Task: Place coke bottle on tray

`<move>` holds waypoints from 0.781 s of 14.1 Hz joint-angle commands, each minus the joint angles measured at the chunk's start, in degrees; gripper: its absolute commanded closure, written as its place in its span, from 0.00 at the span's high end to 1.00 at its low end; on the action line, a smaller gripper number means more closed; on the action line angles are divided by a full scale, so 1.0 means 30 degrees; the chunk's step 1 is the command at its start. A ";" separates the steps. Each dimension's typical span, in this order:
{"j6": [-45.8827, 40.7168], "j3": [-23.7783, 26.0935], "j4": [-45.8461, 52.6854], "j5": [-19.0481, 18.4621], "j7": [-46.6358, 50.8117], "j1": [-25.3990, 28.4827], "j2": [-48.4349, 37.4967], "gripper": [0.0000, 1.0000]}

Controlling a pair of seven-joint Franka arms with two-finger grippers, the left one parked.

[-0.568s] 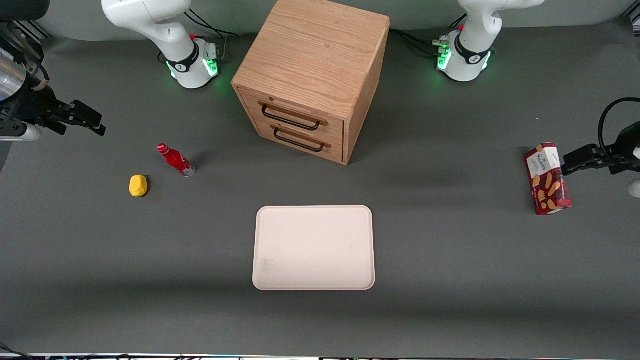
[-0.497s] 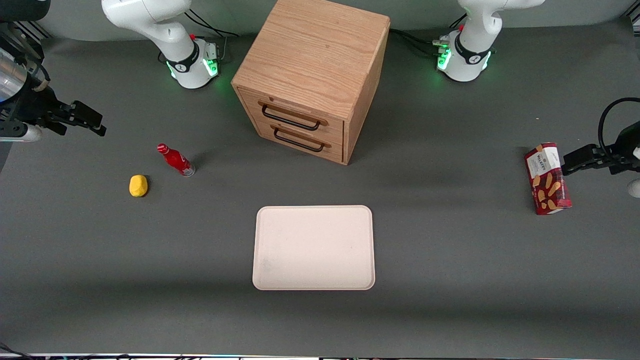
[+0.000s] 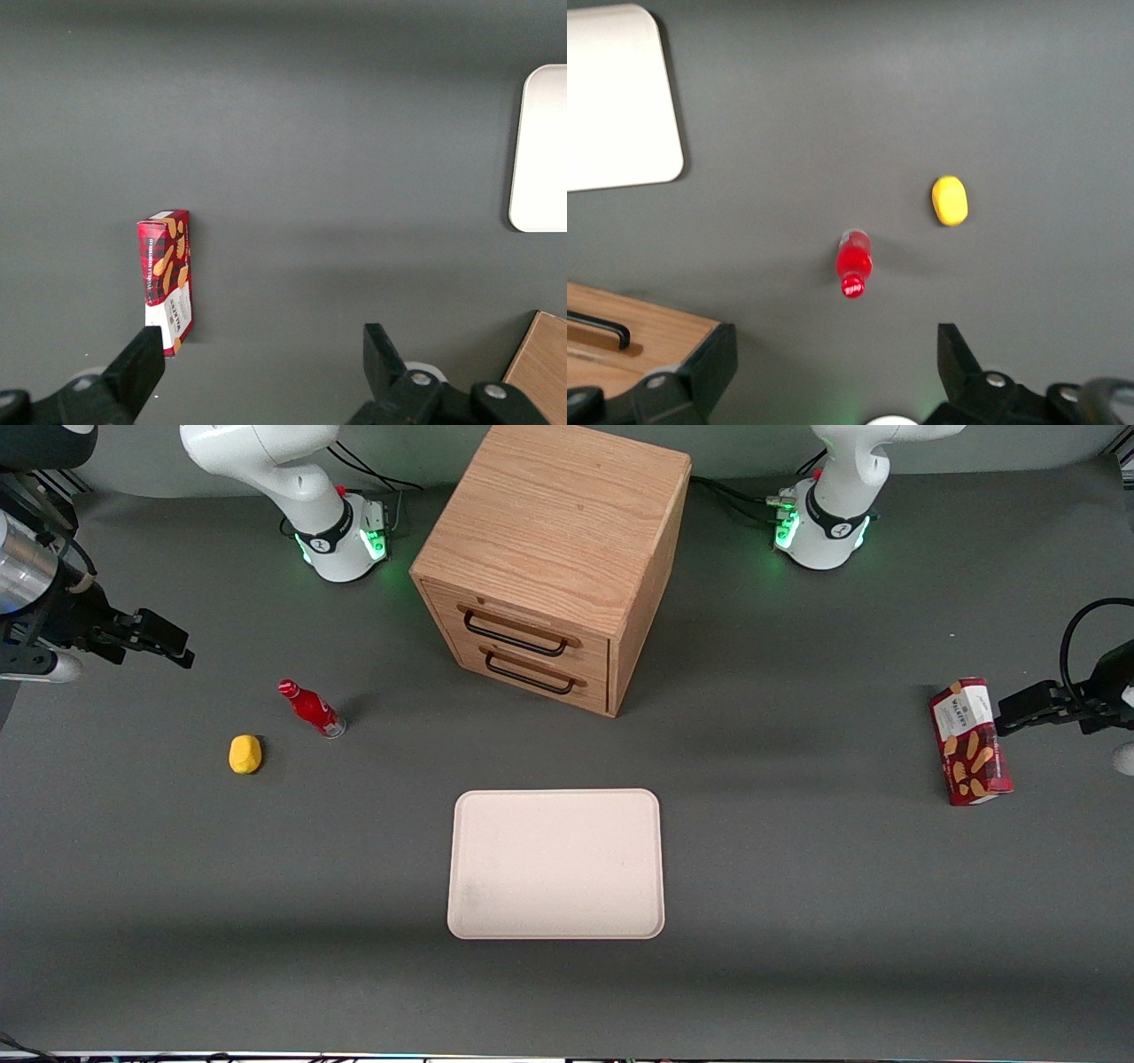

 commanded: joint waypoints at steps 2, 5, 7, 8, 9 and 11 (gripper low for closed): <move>0.0377 0.0115 -0.2089 0.0023 0.0643 0.0412 -0.0489 1.00; 0.2716 0.0173 -0.5482 0.0023 0.0614 0.0442 -0.1950 1.00; 0.5028 0.0407 -0.8147 -0.0123 0.0614 0.0442 -0.3035 1.00; 0.5823 0.0408 -0.8972 -0.0153 0.0614 0.0442 -0.3185 1.00; 0.6382 0.0408 -0.9561 -0.0182 0.0614 0.0442 -0.3186 1.00; 0.8164 0.0408 -1.1082 -0.0299 0.0439 0.0442 -0.3244 1.00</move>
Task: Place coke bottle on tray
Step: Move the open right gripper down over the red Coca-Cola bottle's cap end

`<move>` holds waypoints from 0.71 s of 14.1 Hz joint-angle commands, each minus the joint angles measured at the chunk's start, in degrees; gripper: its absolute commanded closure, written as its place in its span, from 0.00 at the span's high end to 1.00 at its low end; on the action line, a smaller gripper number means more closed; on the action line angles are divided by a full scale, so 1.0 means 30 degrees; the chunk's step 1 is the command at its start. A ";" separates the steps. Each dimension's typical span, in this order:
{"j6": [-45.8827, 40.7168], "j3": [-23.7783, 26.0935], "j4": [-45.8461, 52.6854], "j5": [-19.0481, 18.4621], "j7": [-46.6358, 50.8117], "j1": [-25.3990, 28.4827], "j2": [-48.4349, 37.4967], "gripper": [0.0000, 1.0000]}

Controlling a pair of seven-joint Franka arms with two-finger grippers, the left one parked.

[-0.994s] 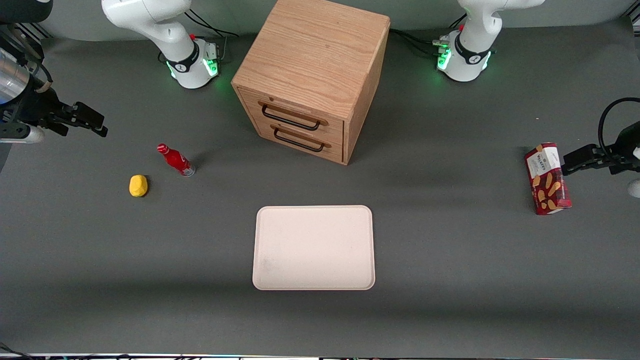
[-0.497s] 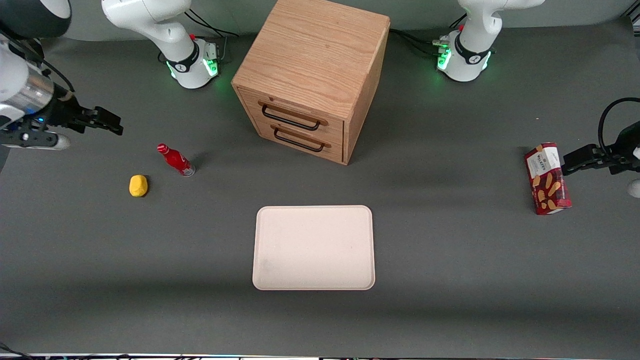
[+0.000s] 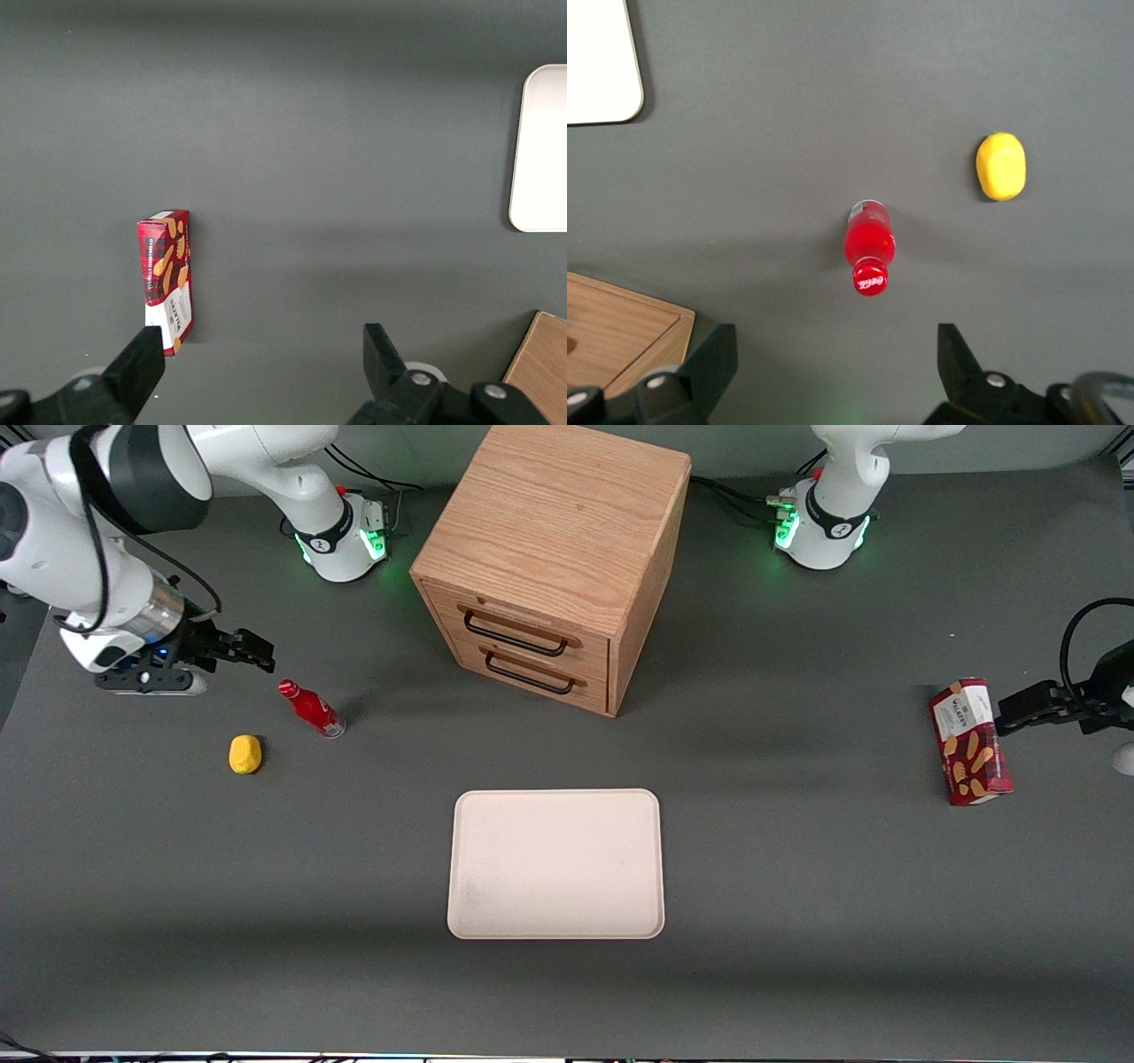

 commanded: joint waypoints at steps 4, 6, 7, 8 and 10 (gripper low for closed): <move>0.5002 0.0041 -0.4140 -0.1120 0.0368 0.0221 -0.0563 1.00; 0.6235 0.0041 -0.4640 -0.1121 0.0368 0.0221 0.0051 1.00; 0.6646 0.0041 -0.4816 -0.1150 0.0368 0.0221 0.0316 1.00; 0.7143 0.0041 -0.5108 -0.1237 0.0339 0.0192 0.0492 1.00; 0.8431 0.0041 -0.5840 -0.1910 0.0338 0.0191 0.0727 1.00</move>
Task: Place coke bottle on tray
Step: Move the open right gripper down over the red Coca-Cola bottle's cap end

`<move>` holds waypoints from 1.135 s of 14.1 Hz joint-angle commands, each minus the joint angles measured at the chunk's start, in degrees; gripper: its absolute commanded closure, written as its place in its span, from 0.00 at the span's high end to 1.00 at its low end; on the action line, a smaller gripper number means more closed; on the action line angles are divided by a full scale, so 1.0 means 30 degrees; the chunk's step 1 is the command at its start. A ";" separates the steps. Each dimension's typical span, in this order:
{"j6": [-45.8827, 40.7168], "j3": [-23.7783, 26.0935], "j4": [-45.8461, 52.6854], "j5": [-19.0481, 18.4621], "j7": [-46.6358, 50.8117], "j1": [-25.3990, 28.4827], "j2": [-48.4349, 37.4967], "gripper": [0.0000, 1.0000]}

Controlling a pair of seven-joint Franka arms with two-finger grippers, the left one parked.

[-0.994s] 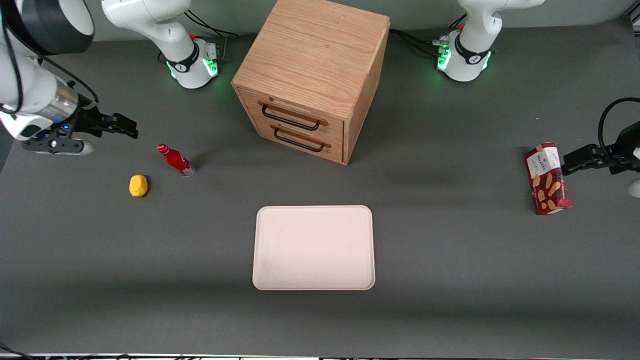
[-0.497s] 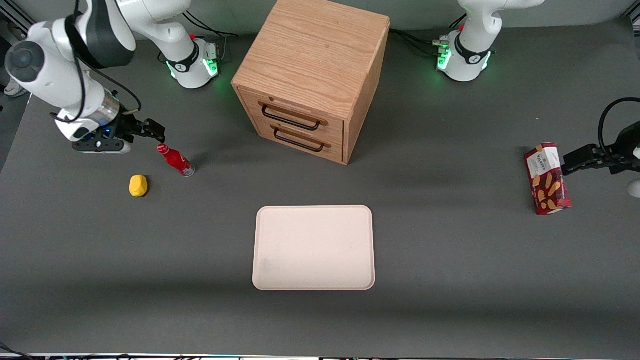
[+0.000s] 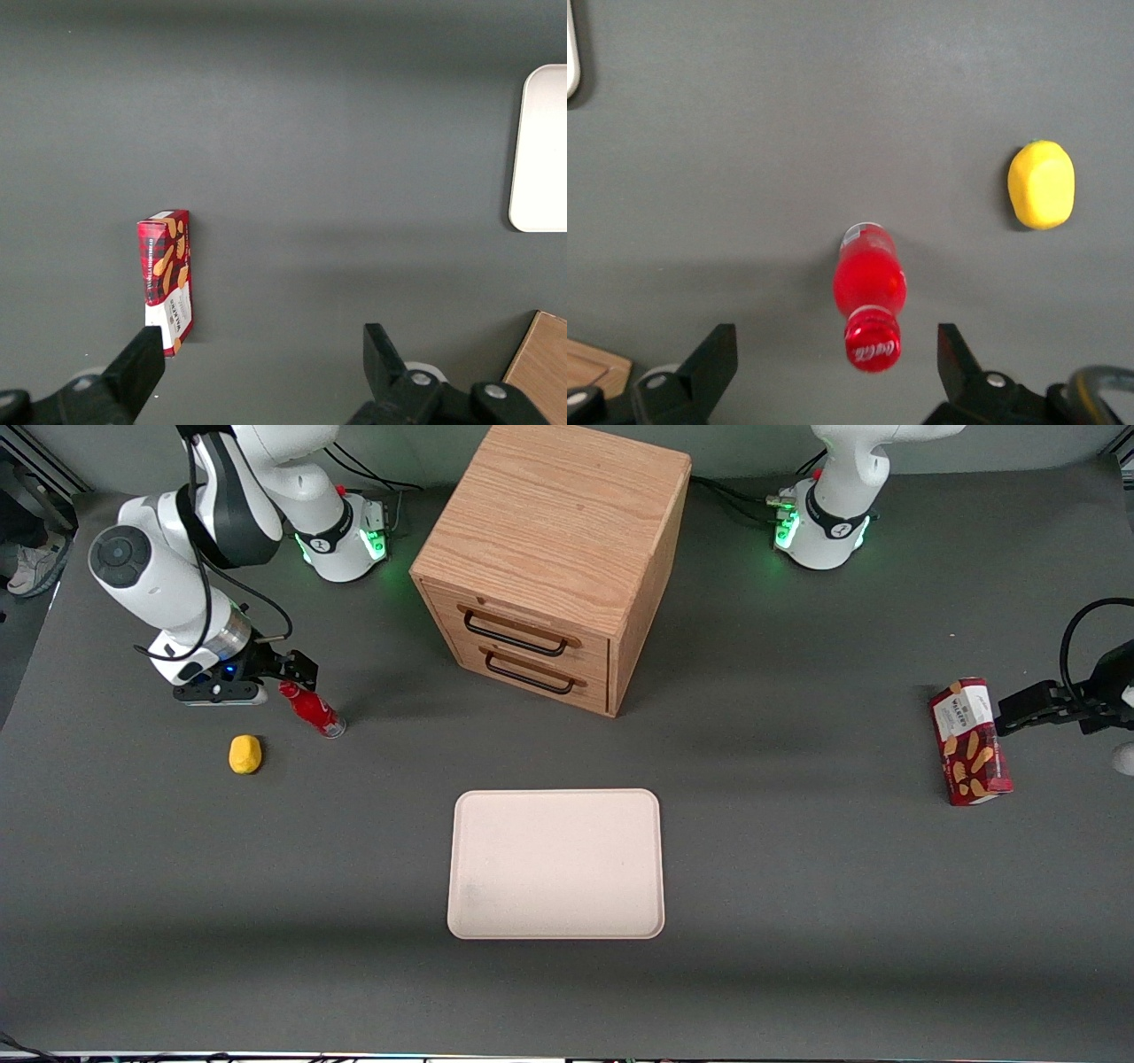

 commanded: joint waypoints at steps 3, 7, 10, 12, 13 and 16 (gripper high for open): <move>0.2355 -0.0052 -0.1099 -0.0750 0.0339 0.0110 0.0959 1.00; 0.2564 -0.0140 -0.1306 -0.0779 0.0281 0.0110 0.1284 1.00; 0.2564 -0.0432 -0.1336 -0.0779 -0.0419 0.0052 0.1254 0.98; 0.2535 -0.0901 -0.1336 -0.0779 -0.1092 0.0051 0.1225 0.65; 0.2535 -0.0931 -0.1336 -0.0779 -0.1125 0.0051 0.1254 0.46; 0.2505 -0.0902 -0.1336 -0.0779 -0.1126 0.0081 0.1284 0.29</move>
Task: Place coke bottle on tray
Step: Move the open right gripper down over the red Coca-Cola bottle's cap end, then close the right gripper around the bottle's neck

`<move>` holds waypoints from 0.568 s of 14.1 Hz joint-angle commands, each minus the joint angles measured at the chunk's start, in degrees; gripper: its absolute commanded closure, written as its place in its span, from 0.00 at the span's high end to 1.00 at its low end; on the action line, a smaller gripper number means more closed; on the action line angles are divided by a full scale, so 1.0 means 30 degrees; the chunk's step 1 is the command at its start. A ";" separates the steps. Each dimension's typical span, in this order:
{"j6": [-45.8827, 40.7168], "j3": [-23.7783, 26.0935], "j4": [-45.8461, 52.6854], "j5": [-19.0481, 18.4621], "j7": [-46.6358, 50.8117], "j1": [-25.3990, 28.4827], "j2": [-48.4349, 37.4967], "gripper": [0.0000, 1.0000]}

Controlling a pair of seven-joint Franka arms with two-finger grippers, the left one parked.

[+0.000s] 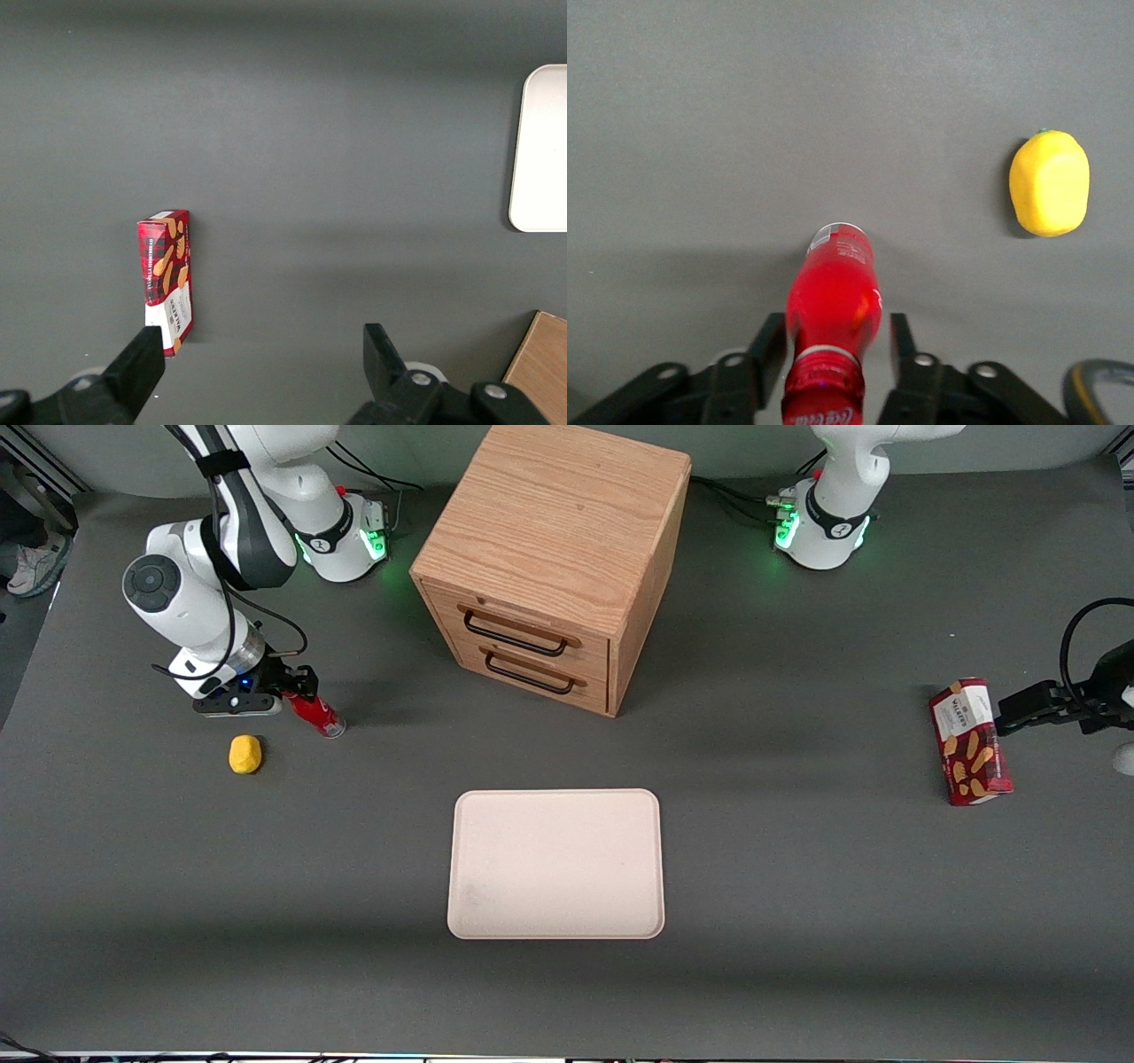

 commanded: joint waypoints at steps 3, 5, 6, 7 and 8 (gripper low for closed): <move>0.0289 -0.0147 -0.0222 -0.0355 -0.0314 0.0088 -0.0163 0.22; 0.0260 -0.0147 -0.0222 -0.0326 -0.0314 0.0117 -0.0163 0.04; 0.0230 -0.0147 -0.0193 -0.0326 -0.0314 0.0117 -0.0163 0.00; 0.0172 -0.0147 -0.0164 -0.0326 -0.0314 0.0117 -0.0192 0.00; 0.0172 -0.0147 -0.0134 -0.0326 -0.0314 0.0117 -0.0192 0.00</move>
